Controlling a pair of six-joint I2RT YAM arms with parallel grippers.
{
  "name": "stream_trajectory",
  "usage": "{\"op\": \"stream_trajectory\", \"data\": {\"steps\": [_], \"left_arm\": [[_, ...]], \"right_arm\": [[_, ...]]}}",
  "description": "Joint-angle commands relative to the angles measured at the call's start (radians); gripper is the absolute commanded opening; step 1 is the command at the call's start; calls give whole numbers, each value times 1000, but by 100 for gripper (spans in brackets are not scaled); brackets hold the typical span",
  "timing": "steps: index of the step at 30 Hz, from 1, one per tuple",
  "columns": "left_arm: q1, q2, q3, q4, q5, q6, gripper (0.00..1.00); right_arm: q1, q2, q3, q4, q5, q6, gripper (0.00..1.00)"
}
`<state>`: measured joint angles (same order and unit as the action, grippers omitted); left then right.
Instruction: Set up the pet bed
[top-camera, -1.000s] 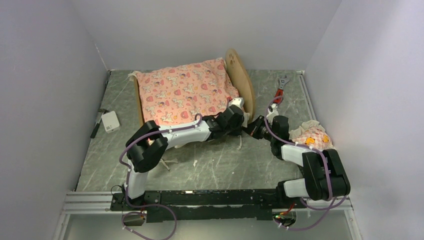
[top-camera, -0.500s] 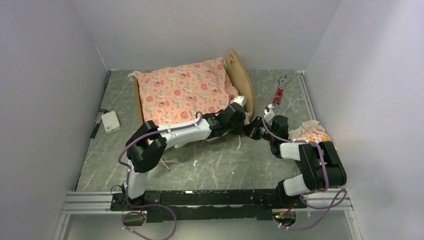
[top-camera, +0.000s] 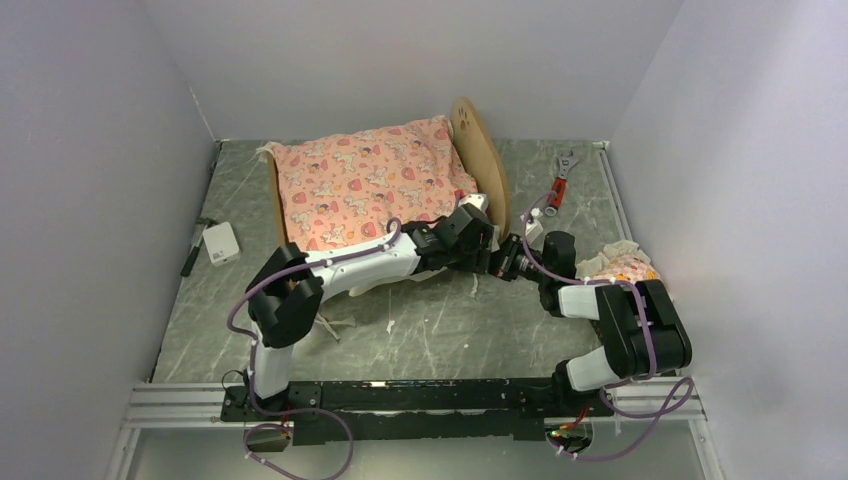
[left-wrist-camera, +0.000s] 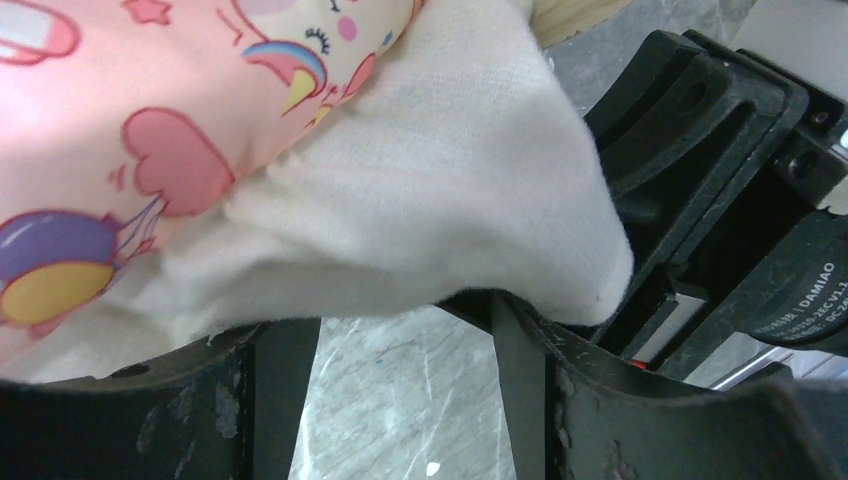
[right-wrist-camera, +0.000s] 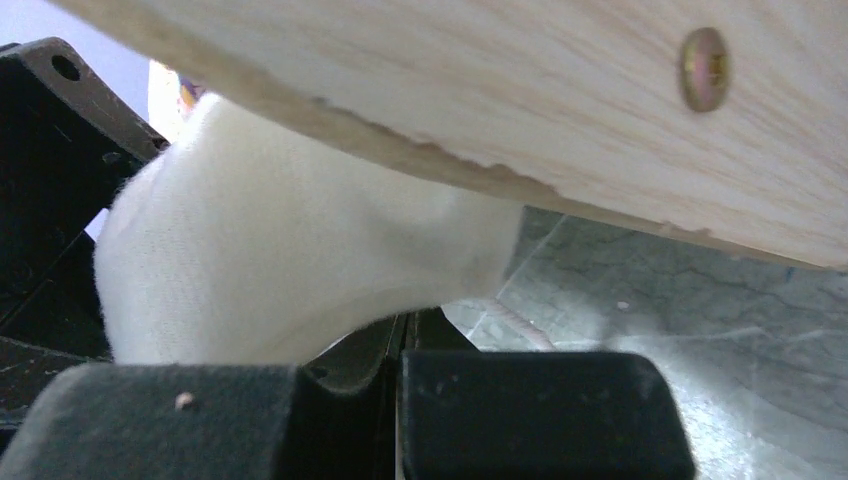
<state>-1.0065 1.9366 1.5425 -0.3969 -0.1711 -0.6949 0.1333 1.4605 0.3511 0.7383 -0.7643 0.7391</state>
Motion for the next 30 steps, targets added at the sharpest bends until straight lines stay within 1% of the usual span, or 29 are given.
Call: {"op": "stream_trajectory", "data": {"steps": [1, 5, 7, 8, 9, 11, 14, 16, 19, 21, 25, 30], "left_arm": [[-8, -94, 4, -67, -61, 1, 63], [-5, -100, -10, -94, -95, -58, 38], [-5, -114, -29, -94, -113, -101, 31], [-5, -125, -46, -83, -121, -127, 31], [-4, -140, -70, -66, -125, -152, 32], [-4, -174, -122, -11, -135, -211, 41], [2, -198, -173, 27, -153, -282, 46], [10, -199, -179, 27, -161, -327, 49], [17, -202, -203, 75, -167, -370, 52], [21, -198, -214, 112, -163, -392, 52], [26, -165, -209, 129, -160, -440, 53], [32, -133, -220, 144, -153, -481, 50]], "right_arm": [[7, 2, 8, 88, -55, 7, 0], [8, 3, 7, 86, -51, 8, 0], [8, 2, 8, 80, -51, 4, 0], [7, 2, 9, 78, -49, 3, 0], [8, 1, 9, 74, -49, 1, 0], [8, 1, 9, 71, -46, -2, 0], [8, 7, 8, 81, -47, 2, 0], [7, 12, 8, 85, -49, 6, 0], [8, 17, 8, 91, -51, 9, 0], [8, 19, 9, 92, -53, 11, 0], [8, 18, 9, 95, -54, 13, 0], [8, 15, 6, 100, -53, 15, 0]]}}
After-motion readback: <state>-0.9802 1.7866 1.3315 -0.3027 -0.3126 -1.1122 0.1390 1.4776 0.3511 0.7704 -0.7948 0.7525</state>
